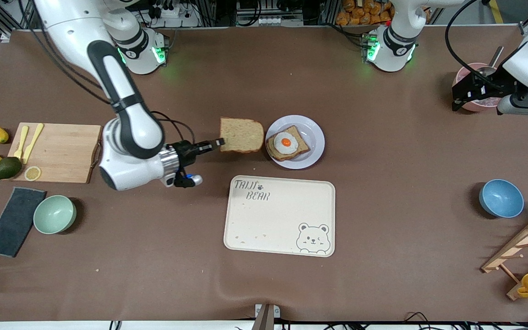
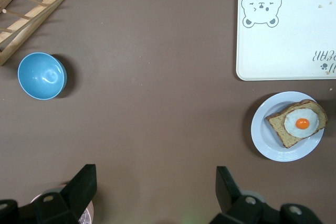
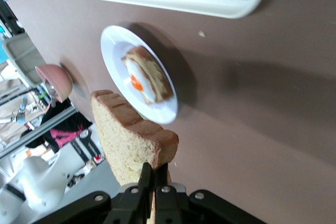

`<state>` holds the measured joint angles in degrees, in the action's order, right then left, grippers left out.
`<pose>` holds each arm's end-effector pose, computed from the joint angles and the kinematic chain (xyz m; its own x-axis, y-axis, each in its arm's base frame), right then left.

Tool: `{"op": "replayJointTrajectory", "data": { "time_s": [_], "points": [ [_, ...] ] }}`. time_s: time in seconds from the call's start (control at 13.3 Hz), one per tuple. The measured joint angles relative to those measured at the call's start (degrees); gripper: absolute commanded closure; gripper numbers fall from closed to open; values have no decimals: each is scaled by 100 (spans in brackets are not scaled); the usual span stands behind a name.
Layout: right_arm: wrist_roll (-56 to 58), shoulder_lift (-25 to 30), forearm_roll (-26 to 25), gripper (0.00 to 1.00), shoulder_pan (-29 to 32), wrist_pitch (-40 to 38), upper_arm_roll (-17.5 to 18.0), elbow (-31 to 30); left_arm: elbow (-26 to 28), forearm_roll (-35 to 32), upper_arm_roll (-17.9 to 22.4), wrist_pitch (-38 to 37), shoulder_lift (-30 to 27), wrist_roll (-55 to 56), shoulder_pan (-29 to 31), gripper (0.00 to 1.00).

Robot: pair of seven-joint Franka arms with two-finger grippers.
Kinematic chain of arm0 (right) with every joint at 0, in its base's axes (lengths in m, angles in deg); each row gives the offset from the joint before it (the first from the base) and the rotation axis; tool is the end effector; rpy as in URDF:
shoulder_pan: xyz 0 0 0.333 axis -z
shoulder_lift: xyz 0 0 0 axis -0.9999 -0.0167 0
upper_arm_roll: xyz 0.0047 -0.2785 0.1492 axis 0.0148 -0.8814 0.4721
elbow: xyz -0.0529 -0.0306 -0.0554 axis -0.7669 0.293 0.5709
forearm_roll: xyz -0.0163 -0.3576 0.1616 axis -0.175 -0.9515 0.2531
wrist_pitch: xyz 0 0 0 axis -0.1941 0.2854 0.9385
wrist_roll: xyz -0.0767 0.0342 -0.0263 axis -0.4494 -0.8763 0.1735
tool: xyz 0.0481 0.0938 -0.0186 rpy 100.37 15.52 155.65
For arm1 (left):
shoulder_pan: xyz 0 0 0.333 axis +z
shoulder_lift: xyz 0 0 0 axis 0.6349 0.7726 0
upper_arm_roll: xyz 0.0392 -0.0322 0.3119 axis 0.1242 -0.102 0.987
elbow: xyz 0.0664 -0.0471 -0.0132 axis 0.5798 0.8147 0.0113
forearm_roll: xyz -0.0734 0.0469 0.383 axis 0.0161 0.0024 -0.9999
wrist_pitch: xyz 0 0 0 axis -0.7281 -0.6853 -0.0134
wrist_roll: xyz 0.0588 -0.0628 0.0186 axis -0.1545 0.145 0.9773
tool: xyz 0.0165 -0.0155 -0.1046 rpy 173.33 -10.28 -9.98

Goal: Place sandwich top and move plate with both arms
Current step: 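Lift the bread slice and carry it toward the egg toast plate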

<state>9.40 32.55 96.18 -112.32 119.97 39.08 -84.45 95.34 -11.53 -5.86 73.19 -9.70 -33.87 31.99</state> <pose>0.5508 0.2998 0.2714 0.8618 0.2237 -0.4552 -0.1819 -0.7014 -0.6892 0.5360 -0.0870 0.6582 0.9928 -0.1196 -0.0020 -0.1196 -0.9928 -0.0043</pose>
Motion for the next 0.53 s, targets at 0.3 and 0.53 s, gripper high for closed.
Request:
{"op": "replayJointTrajectory", "data": {
  "time_s": [0.3, 0.53],
  "points": [
    [-241, -33, 351, 100, -866, 1138, -4, -20, 0, 0, 1, 0, 0, 0, 3, 0],
    [-340, -125, 421, 100, -1226, 1697, -7, -29, 0, 0, 1, 0, 0, 0, 4, 0]
  ]
}}
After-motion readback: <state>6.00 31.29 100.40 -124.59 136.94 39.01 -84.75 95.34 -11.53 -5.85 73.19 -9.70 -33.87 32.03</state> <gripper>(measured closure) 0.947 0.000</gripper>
